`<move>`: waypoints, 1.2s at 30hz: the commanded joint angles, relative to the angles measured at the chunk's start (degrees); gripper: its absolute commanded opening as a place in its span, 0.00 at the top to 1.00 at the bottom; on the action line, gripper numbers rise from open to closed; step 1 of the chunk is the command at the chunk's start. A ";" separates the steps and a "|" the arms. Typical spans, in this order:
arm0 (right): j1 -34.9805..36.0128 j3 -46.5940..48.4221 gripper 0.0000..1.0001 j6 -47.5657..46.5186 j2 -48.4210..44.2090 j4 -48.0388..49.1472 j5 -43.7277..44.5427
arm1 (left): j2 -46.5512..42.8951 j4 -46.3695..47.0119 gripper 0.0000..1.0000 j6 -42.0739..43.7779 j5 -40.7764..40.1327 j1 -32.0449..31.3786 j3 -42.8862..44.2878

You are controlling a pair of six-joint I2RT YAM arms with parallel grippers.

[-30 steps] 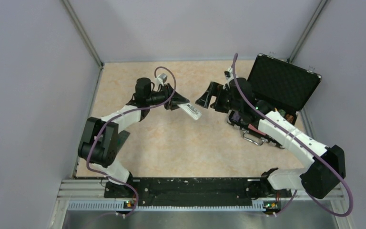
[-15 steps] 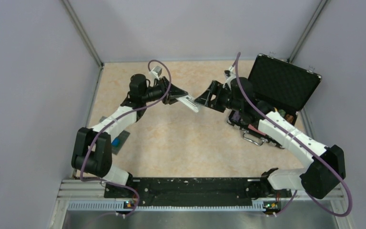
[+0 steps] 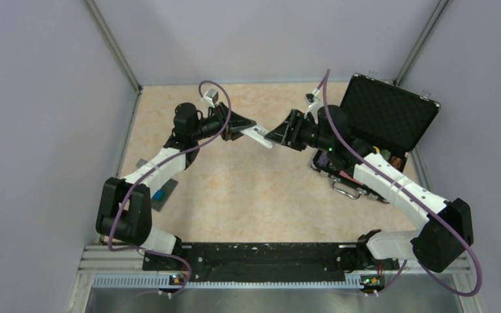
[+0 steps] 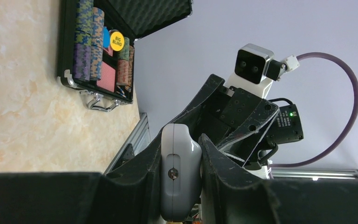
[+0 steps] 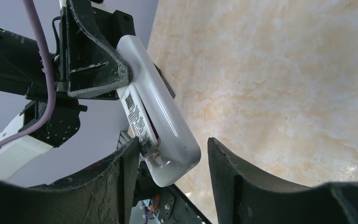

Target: Load the batteries into the remote control

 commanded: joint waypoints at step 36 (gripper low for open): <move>-1.52 -1.47 1.00 0.89 2.34 12.08 -10.75 | -5.86 13.84 1.00 3.25 0.02 -3.87 1.67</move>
